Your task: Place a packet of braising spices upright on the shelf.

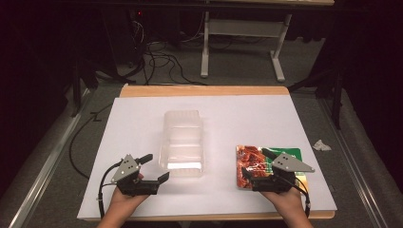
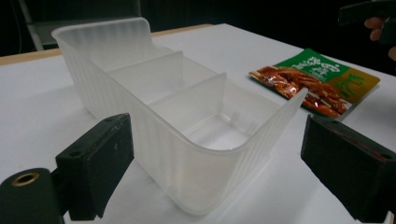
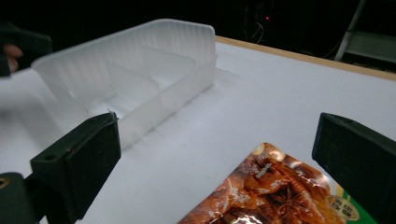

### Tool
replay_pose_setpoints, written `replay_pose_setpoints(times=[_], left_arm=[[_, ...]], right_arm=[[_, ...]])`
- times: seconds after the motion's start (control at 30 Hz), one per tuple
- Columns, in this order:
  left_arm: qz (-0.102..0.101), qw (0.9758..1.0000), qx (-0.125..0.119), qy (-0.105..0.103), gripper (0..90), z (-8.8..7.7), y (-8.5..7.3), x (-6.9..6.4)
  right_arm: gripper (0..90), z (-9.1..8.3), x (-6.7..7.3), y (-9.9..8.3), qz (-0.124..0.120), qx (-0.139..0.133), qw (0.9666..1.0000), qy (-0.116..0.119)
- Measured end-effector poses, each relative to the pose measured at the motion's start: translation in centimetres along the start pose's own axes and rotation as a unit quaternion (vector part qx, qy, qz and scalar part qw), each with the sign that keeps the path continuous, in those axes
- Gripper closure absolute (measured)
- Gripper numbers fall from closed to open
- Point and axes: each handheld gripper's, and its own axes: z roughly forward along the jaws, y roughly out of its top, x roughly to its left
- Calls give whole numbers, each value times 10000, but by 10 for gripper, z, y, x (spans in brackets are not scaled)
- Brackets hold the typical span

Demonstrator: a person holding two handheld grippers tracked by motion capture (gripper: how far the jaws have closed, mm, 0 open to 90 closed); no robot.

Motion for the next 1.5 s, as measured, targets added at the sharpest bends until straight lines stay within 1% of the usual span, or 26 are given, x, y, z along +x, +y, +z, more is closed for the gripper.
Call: replay_pose_setpoints(times=[0.03,0.07,0.17,0.3,0.33,0.5,0.53,0.57,0.63,0.77,0.83,0.9,1.03,1.13,1.17,1.2,1.23,1.27,1.3,1.37,1.4,1.5], left_arm=[[8,10000,24,1,90,0,0,-1],[5,10000,14,-2,89,0,0,-1],[22,10000,-19,44,89,-3,0,-1],[-2,9999,-60,88,93,-6,0,1],[-26,9999,-65,109,93,-7,-1,2],[-26,9999,-9,141,93,-5,-2,4],[-34,9999,-13,137,93,-5,-2,4],[-50,9999,-8,129,94,-6,-1,5],[-74,9999,-11,137,94,-5,-1,6],[-113,9998,-16,158,94,-3,-1,8],[-146,9997,-11,217,94,-2,-1,10],[-176,9996,-1,226,94,-1,-1,12],[-171,9996,-4,222,95,0,-1,13],[-160,9996,-11,217,96,-1,-1,14],[-160,9996,-11,217,97,-1,-1,14],[-151,9996,-10,224,98,-1,-1,14],[-151,9996,-10,224,98,-1,-1,14],[-140,9996,1,229,98,-2,-1,15],[-138,9997,1,225,99,-2,-1,15],[-141,9997,-12,210,101,-2,-1,16],[-152,9997,-30,205,101,-1,0,16],[-156,9997,-19,187,103,2,0,16]], right_arm=[[16,-1,-2,0,136,-40,9999,49],[16,-2,-3,0,185,-69,9998,44],[16,-3,-4,-1,63,-58,10000,-22],[16,-3,-6,-3,114,-53,9999,-38],[16,-3,-7,-4,101,-107,9999,-44],[32,-7,-12,-6,177,-147,9997,-83],[48,-8,-14,-6,226,-150,9995,-135],[81,-12,-20,-7,236,-212,9992,-243],[92,-15,-27,-8,307,-266,9985,-356],[121,-24,-43,-13,579,-166,9965,-587],[127,-29,-50,-15,687,-119,9952,-688],[131,-33,-56,-18,688,-50,9943,-819],[131,-42,-67,-23,862,44,9910,-1021],[131,-47,-75,-27,937,104,9884,-1188],[131,-47,-75,-27,937,104,9884,-1188],[131,-49,-81,-30,1068,177,9859,-1279],[131,-49,-81,-30,1068,177,9859,-1279],[131,-49,-87,-34,1188,255,9830,-1374],[131,-50,-89,-36,1234,301,9820,-1397],[131,-52,-94,-40,1345,374,9790,-1489],[132,-52,-97,-42,1364,404,9779,-1534],[139,-55,-103,-50,1555,529,9735,-1593]])
